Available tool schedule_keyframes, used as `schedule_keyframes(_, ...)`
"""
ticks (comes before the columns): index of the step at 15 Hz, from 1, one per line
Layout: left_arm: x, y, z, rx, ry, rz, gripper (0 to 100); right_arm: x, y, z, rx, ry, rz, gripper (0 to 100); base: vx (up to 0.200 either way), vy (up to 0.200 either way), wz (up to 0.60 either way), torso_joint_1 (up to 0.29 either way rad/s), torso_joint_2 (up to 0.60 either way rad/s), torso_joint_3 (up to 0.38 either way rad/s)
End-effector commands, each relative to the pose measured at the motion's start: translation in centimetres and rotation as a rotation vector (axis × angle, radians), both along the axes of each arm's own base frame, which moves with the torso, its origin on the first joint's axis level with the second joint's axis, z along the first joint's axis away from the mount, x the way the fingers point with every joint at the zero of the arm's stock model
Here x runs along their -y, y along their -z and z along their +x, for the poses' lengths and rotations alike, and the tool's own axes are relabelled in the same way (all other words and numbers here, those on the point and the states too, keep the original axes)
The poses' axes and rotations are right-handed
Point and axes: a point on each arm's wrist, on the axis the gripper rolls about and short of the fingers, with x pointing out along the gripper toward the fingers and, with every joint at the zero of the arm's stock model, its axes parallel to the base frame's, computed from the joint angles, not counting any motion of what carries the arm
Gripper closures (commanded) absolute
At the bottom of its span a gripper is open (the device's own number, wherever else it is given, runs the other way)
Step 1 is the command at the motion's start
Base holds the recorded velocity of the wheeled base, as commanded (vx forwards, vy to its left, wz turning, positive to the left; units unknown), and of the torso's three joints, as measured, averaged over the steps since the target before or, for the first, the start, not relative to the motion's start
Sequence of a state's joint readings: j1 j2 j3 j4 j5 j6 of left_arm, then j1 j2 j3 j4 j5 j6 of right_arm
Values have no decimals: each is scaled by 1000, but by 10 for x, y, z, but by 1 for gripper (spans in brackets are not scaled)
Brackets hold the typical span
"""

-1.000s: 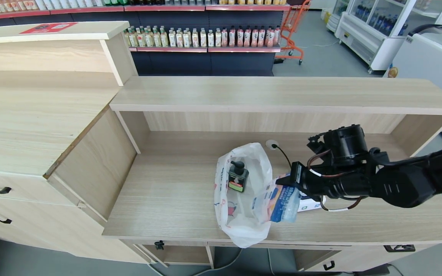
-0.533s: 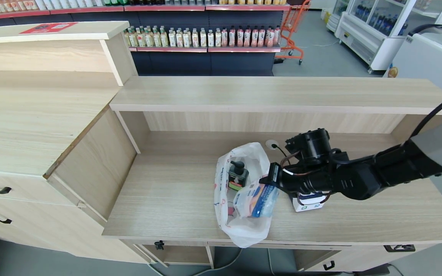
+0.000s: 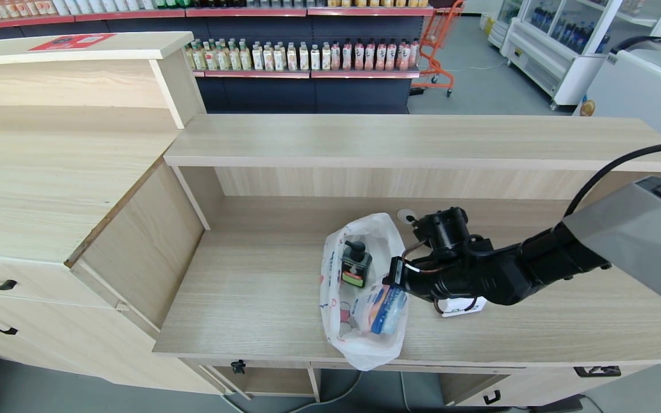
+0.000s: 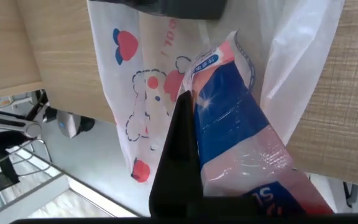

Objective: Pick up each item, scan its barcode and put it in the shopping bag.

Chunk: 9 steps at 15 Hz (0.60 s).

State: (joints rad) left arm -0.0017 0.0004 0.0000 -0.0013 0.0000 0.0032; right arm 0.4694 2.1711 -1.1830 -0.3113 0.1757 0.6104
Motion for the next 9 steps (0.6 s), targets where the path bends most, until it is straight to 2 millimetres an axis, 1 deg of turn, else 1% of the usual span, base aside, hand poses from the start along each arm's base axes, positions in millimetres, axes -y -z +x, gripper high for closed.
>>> schedule_keyframes(1, 0, 0, 0, -1, 0, 0, 0, -2, 1, 4, 7, -4, 5, 0, 0, 0, 0, 0, 0, 0)
schedule_keyframes(2, 0, 0, 0, -1, 0, 0, 0, -3, -5, 5, 23, -5, 14, 0, 0, 0, 0, 0, 0, 0)
schedule_keyframes(5, 0, 0, 0, -1, 0, 0, 0, 5, -47, -5, 98, -39, 84, 0, 0, 0, 0, 0, 0, 0)
schedule_keyframes(8, 0, 0, 0, -1, 0, 0, 0, 31, -80, -20, 157, -34, 121, 0, 0, 0, 0, 0, 0, 0)
schedule_keyframes(9, 0, 0, 0, -1, 0, 0, 0, 45, -93, -30, 183, -15, 127, 0, 0, 0, 0, 0, 0, 0)
